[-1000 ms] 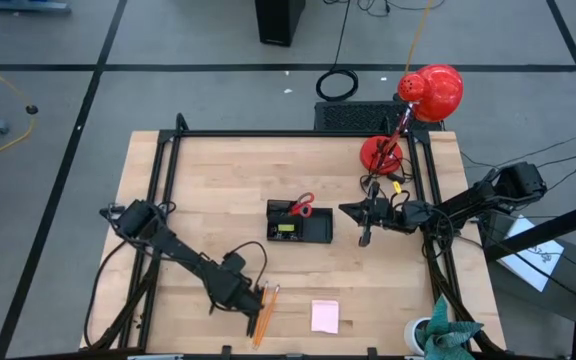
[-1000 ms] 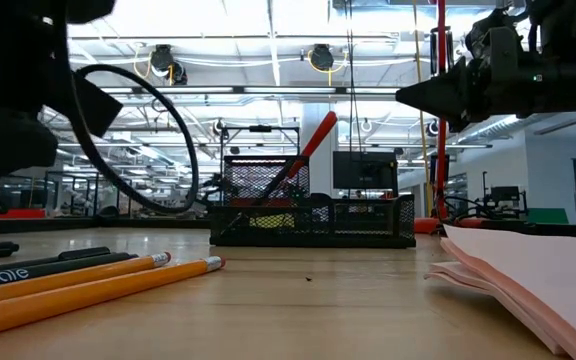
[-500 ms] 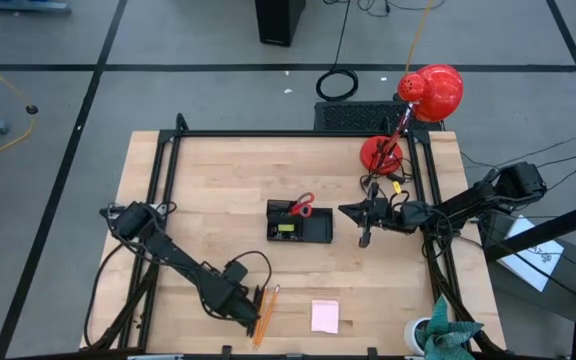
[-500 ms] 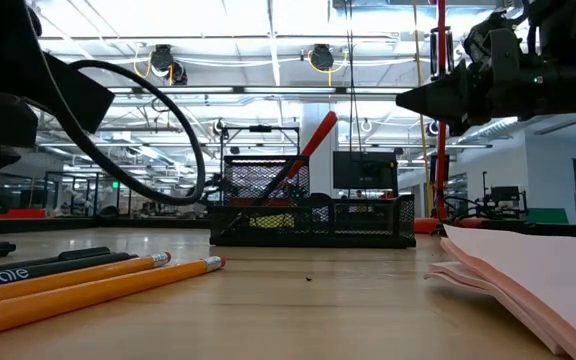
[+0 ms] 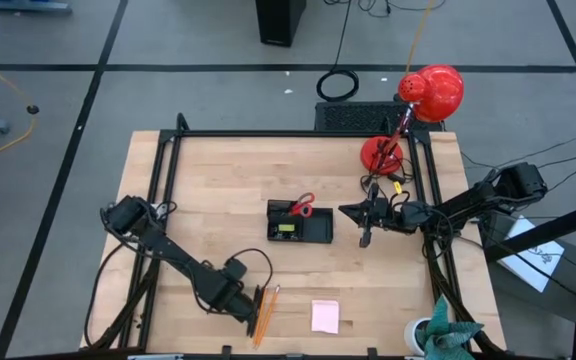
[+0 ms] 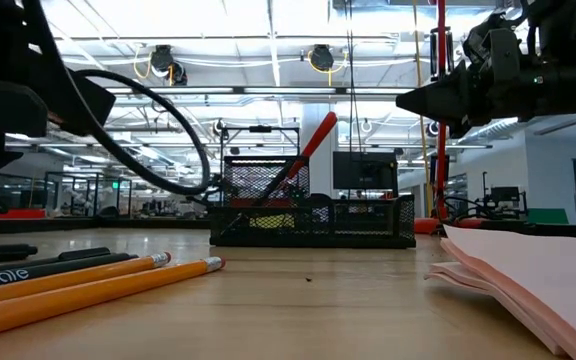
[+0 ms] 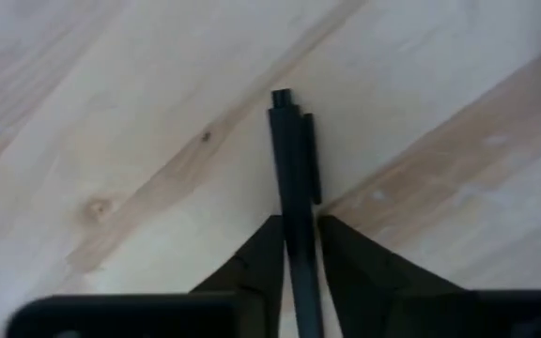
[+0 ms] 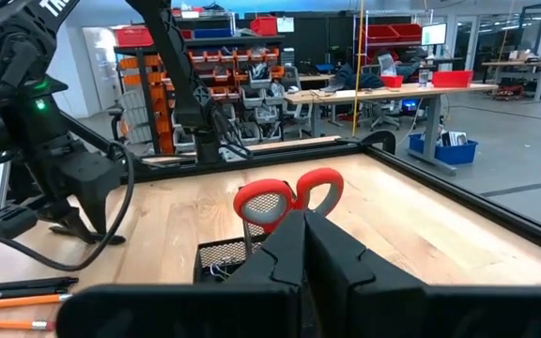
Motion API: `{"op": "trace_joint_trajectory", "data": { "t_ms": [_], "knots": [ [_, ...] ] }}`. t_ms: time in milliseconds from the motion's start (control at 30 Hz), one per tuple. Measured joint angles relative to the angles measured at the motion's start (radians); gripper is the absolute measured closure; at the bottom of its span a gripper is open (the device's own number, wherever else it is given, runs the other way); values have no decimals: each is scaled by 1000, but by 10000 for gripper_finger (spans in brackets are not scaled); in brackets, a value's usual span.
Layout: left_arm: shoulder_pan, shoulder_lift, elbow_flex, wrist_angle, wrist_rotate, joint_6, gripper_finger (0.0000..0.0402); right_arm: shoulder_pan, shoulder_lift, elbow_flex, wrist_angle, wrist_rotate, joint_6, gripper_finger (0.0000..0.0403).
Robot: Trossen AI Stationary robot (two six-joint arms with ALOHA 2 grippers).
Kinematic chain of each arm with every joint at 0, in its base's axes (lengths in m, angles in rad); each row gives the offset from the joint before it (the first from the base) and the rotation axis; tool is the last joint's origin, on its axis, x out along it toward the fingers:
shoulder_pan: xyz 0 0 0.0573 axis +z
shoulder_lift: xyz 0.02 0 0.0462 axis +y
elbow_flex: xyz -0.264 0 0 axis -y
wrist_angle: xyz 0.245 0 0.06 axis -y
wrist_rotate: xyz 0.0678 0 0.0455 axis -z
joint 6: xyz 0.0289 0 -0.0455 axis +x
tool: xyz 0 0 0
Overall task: Pick and place office supplies into organizer
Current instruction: Put the black pen into the black desk organizer
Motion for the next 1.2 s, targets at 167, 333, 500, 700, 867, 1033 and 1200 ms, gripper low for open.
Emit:
{"op": "trace_joint_trajectory", "data": {
  "t_ms": [167,333,500,700,867,1033,1200],
  "knots": [
    [7,0,0,11,-4,73,376,0,0,0,0,0,1,399],
    [-16,0,0,8,-100,127,383,0,0,0,0,0,1,399],
    [-30,-11,-2,-2,-349,164,362,0,0,0,-1,0,0,399],
    [2,-154,-3,-44,-594,195,393,0,0,0,0,0,-1,399],
    [56,-323,-4,-31,-816,379,394,0,0,0,-1,0,0,399],
    [125,-487,-4,124,-916,695,398,0,0,0,0,0,-3,399],
    [173,-552,-1,331,-781,923,399,0,0,0,-6,0,-30,399]
  ]
}}
